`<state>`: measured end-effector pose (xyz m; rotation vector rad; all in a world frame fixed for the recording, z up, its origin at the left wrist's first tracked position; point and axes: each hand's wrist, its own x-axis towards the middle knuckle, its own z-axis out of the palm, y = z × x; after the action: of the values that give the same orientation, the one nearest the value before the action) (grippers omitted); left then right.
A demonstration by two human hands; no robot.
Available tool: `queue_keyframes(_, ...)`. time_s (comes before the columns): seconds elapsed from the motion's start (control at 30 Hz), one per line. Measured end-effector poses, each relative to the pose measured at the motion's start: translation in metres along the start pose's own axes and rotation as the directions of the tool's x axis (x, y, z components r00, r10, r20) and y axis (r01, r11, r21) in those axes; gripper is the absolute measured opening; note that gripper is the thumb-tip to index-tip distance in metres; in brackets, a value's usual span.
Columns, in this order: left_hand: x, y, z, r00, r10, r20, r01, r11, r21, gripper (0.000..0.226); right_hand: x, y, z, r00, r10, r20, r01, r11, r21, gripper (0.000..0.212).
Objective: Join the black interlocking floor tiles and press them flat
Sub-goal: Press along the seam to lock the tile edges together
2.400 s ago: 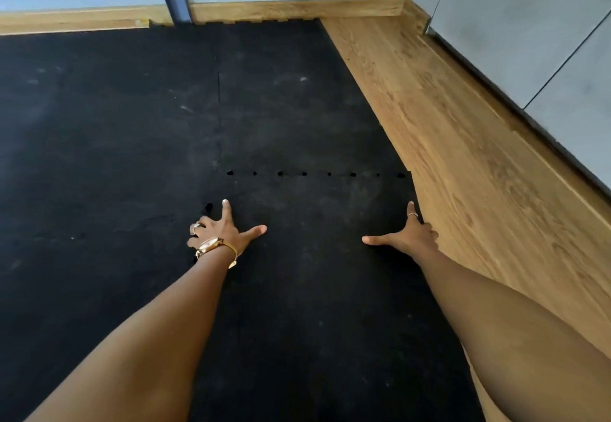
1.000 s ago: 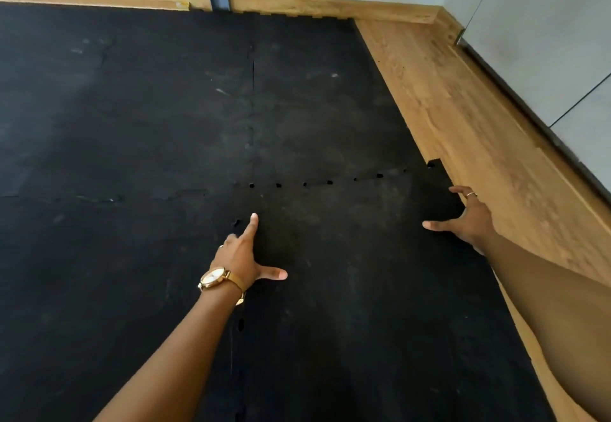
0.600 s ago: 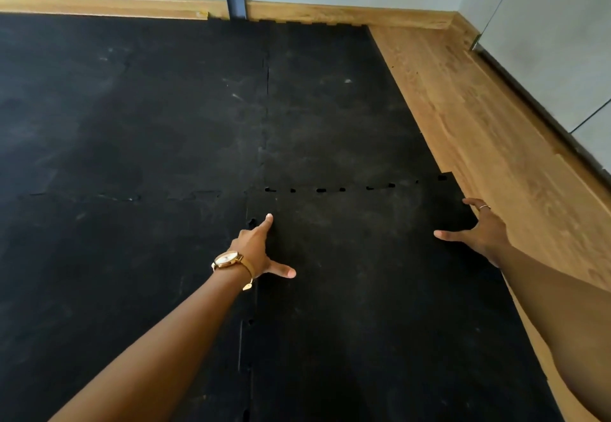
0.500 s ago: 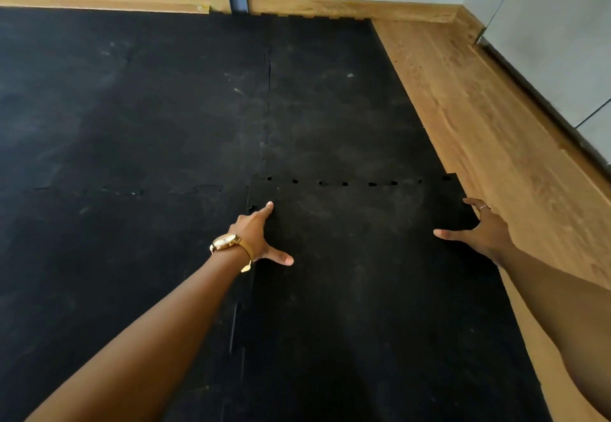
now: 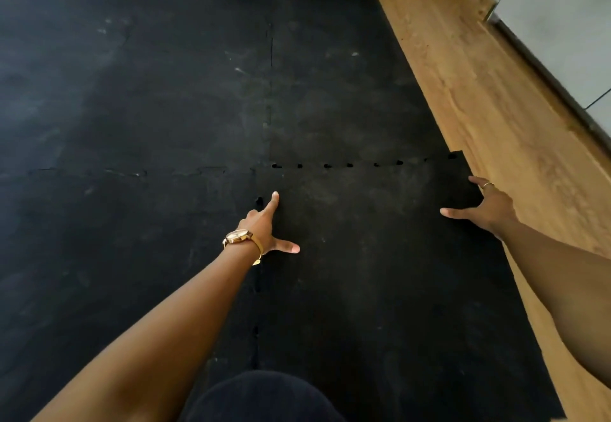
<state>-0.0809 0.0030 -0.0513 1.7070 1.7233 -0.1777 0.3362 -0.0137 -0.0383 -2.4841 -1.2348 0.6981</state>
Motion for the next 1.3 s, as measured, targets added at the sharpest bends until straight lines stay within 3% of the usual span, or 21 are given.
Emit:
queue_keyframes(0.5, 0.004, 0.005, 0.011, 0.998, 0.055, -0.043, -0.048, 0.986, 0.161, 0.12, 0.006, 0.004, 0.008, 0.994, 0.105, -0.022, -0.101, 0.986, 0.13, 0.098)
queue_keyframes(1.17, -0.004, 0.017, 0.014, 0.995, 0.095, -0.043, -0.069, 0.909, 0.411, 0.116, 0.007, 0.013, 0.01, 0.993, 0.107, -0.04, -0.101, 0.986, 0.135, 0.099)
queue_keyframes(1.3, 0.0, 0.021, 0.011, 0.996, 0.086, -0.037, -0.059, 0.88, 0.471, 0.116, 0.008, 0.015, 0.014, 0.994, 0.107, -0.022, -0.106, 0.994, 0.033, 0.1)
